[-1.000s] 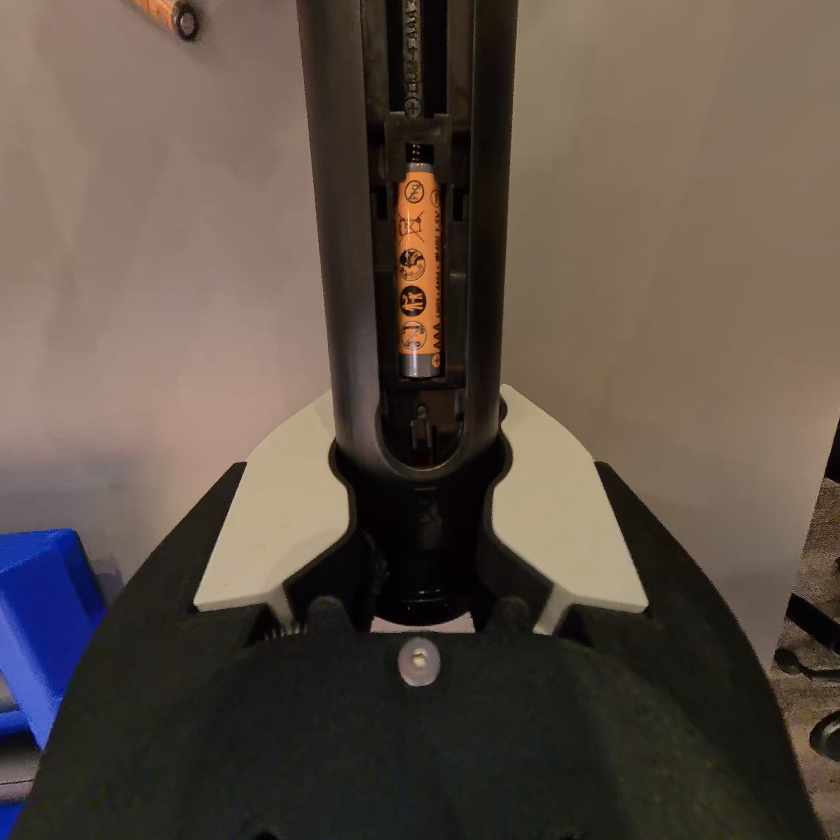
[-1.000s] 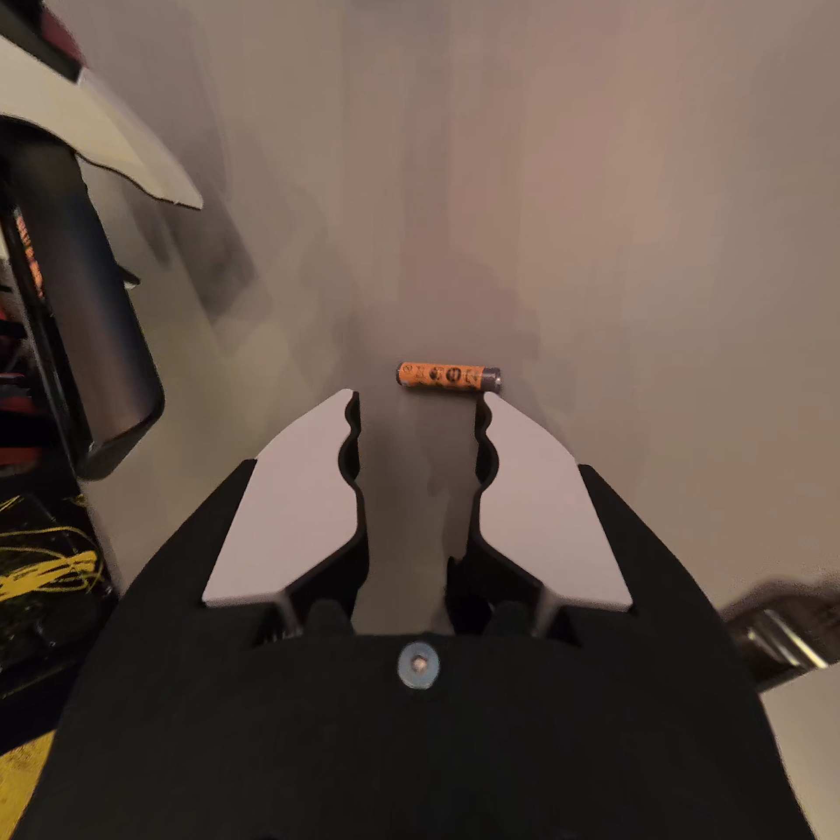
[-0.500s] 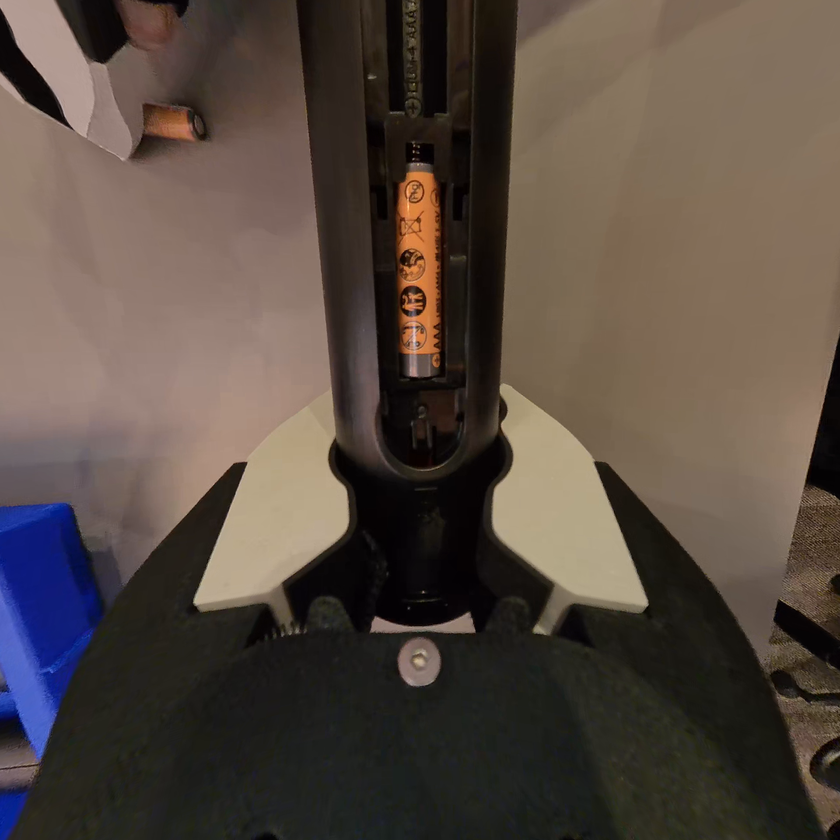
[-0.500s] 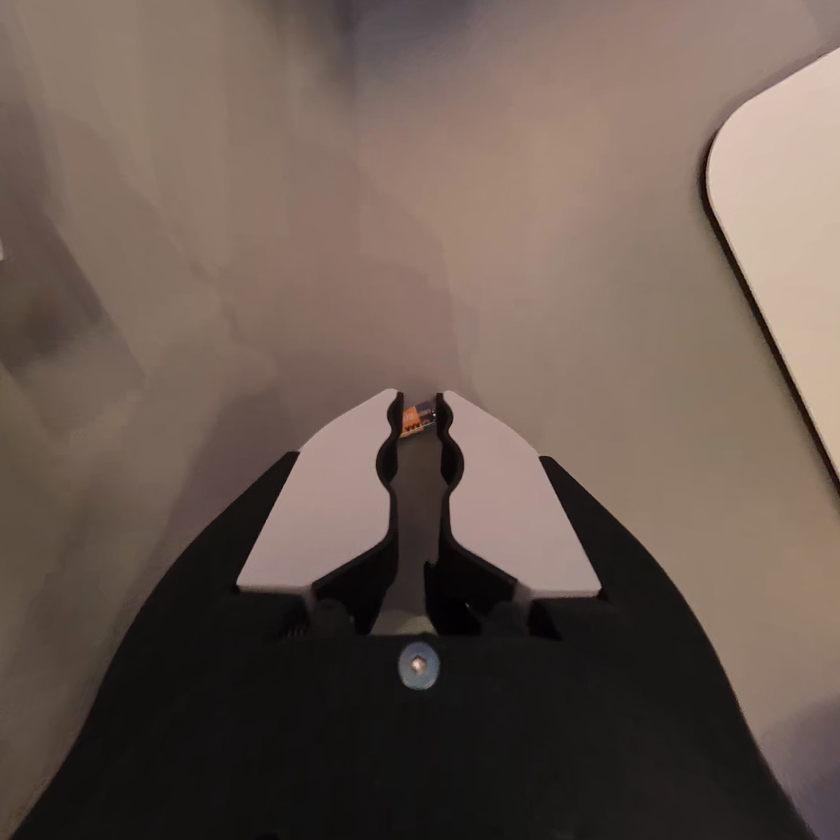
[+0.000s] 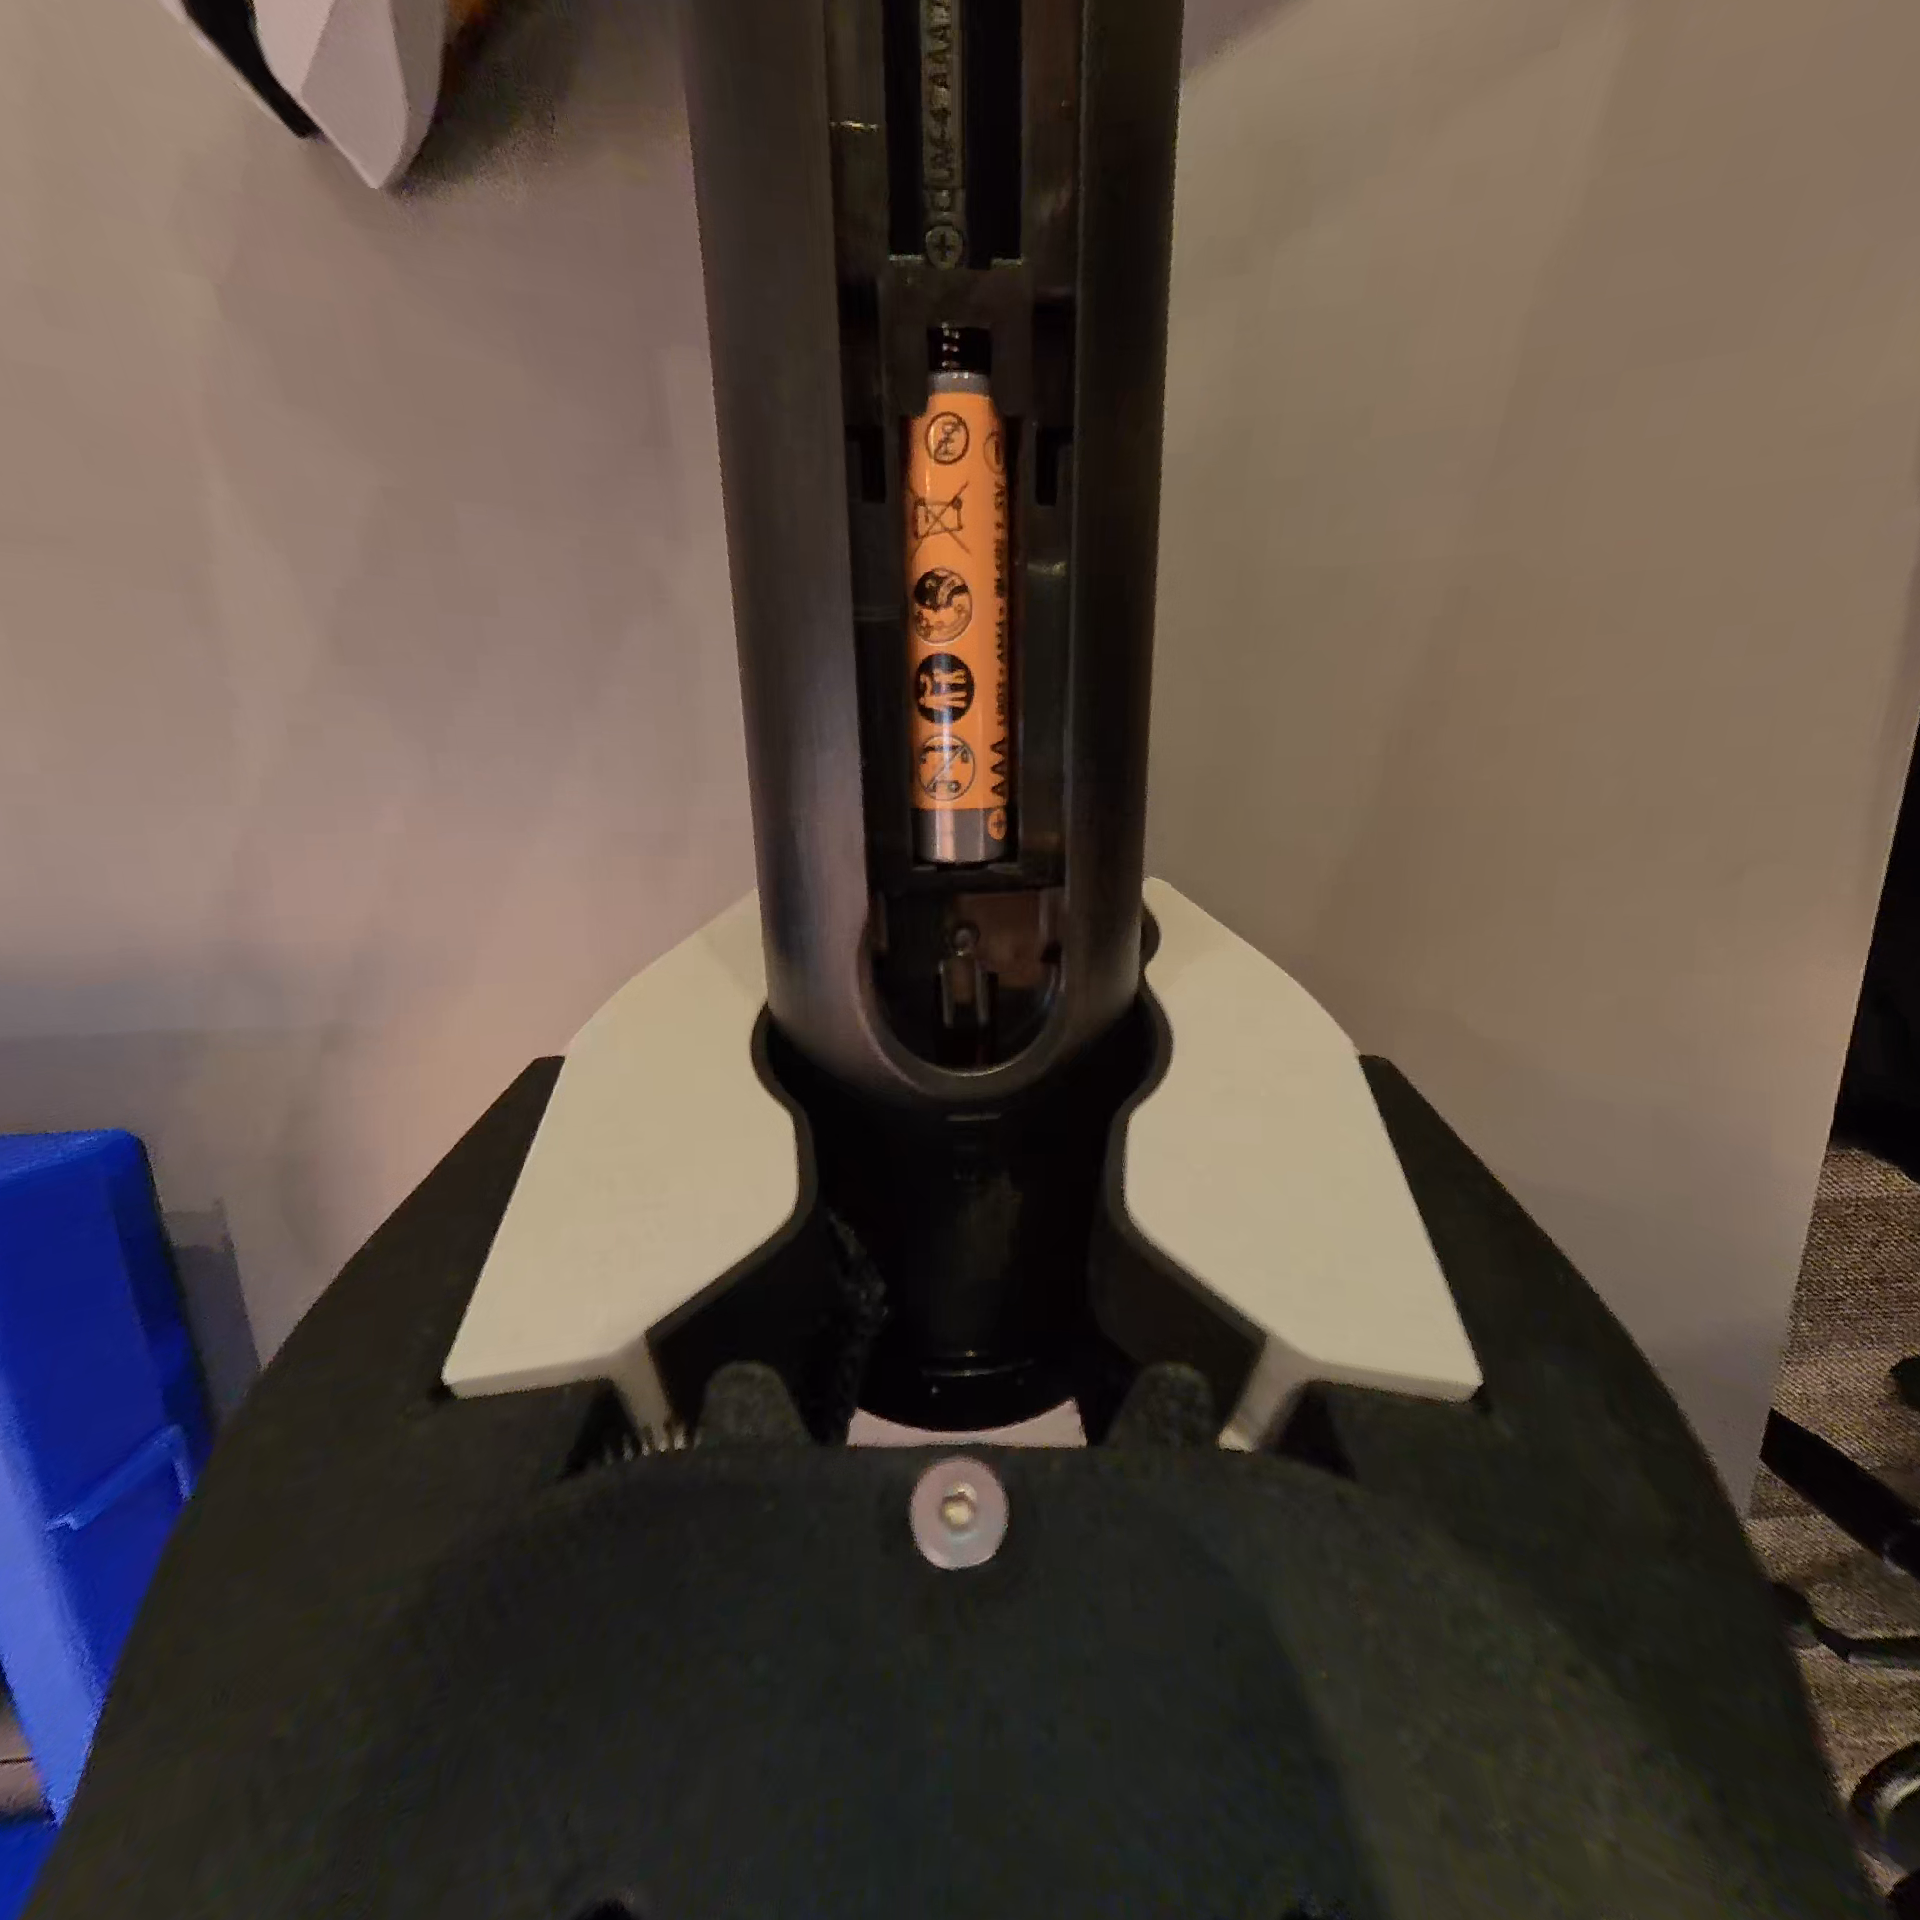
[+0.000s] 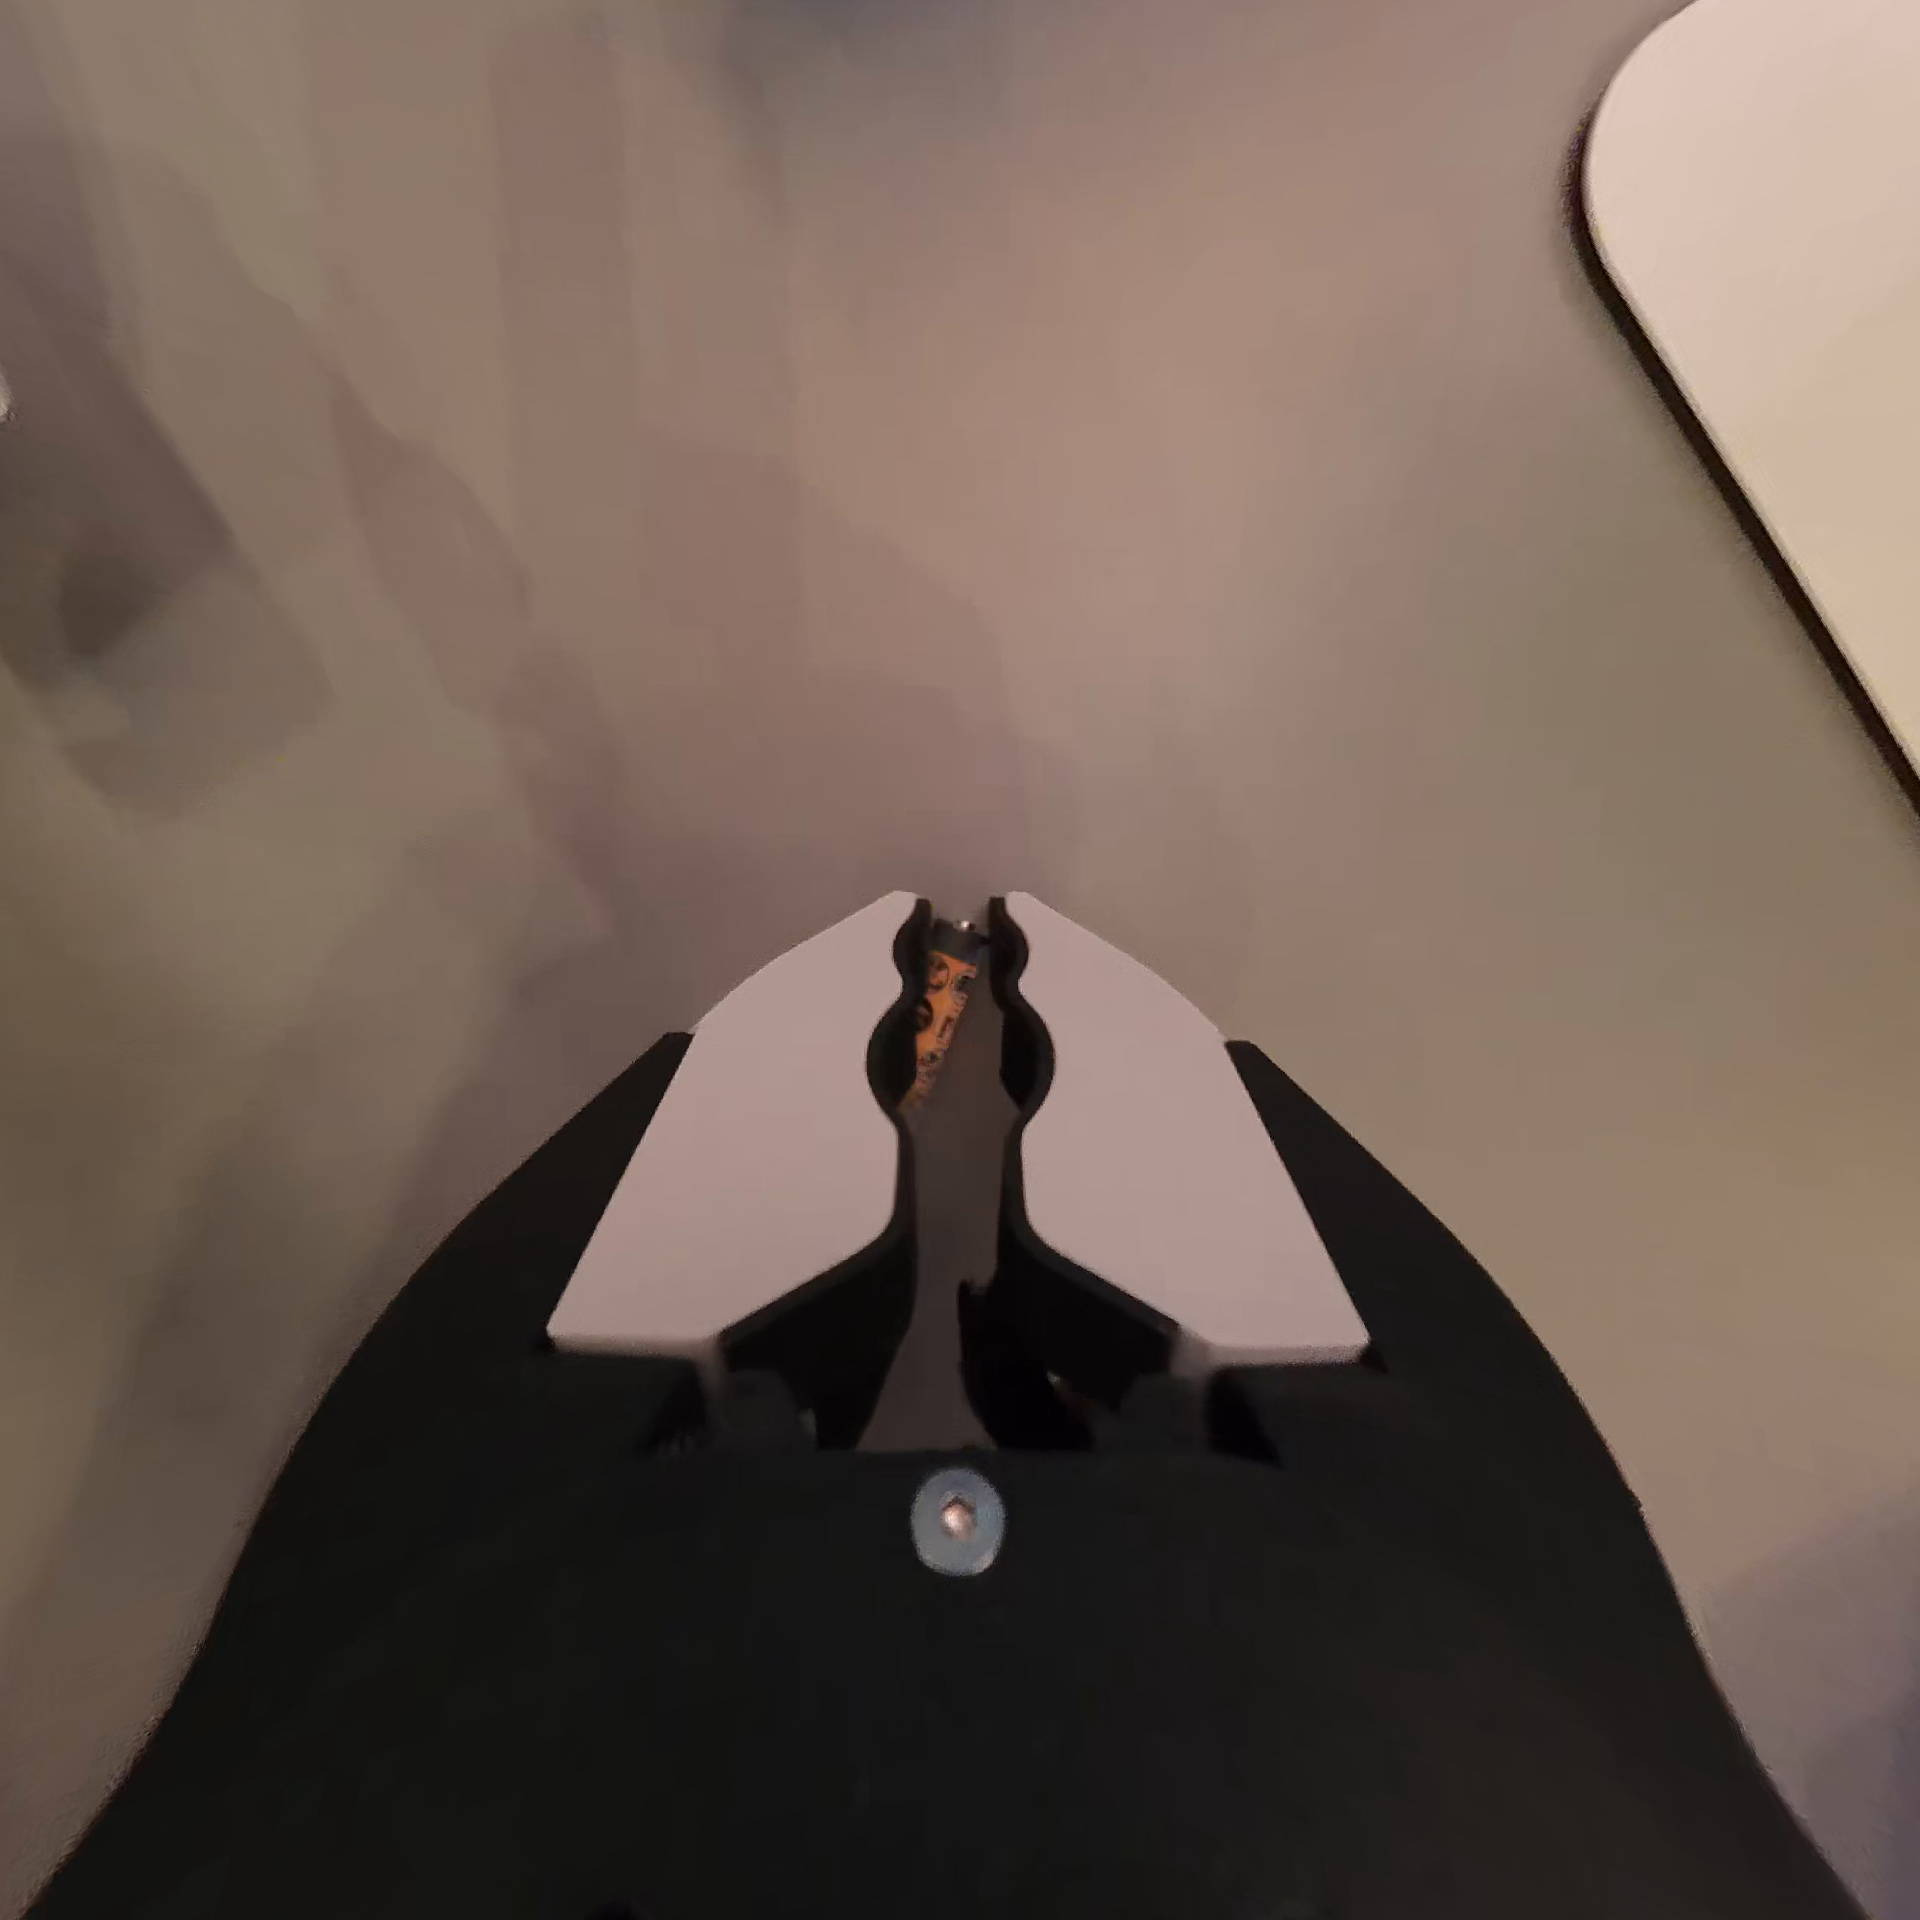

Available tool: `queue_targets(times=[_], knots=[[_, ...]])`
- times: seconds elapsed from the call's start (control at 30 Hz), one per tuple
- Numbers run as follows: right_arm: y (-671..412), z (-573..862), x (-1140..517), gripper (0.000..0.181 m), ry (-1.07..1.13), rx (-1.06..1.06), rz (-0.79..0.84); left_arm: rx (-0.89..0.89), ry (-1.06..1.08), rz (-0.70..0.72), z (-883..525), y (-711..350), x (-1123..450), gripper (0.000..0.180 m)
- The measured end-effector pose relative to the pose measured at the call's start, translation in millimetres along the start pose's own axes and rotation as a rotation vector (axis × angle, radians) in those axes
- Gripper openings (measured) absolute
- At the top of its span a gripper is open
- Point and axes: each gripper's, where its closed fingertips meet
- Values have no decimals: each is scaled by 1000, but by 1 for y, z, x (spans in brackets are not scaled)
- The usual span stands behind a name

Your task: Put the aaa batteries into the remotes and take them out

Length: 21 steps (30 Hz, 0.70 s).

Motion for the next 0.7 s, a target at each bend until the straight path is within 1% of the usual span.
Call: queue_targets(times=[0.17, 0.23, 0.33, 0.37, 0.43, 0.47, 0.5, 0.6, 0.63, 0.7], knots=[[4, -6, 3, 12, -77, 122, -10, -7, 3, -13, 0, 0, 0, 60], [8, -11, 8, 28, -109, 140, -23, -9, 1, -18, 0, 0, -1, 60], [15, -14, 14, 32, -96, 218, -52, -11, 7, -21, 2, 0, -1, 60], [18, -15, 14, 31, -95, 237, -65, -11, 7, -25, 2, 1, -2, 60], [18, -18, 13, 23, -95, 270, -63, -10, 12, -27, 2, 1, -3, 60], [17, -19, 12, 13, -102, 274, -68, -9, 13, -27, 2, 0, -3, 60], [16, -19, 11, 10, -105, 273, -69, -8, 11, -28, 1, 0, -4, 60], [13, -14, 10, 10, -112, 270, -70, -9, 8, -30, 1, -1, -4, 60], [9, -17, 11, 10, -142, 255, -28, -12, 7, -32, 1, -1, -3, 60], [-7, -30, 25, 10, -267, 194, 122, -18, 2, -42, 1, -1, -2, 60]])
Point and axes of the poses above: each gripper's, where its closed fingertips meet, x back along the fingers, y out of its underside, z = x × y across the jaws
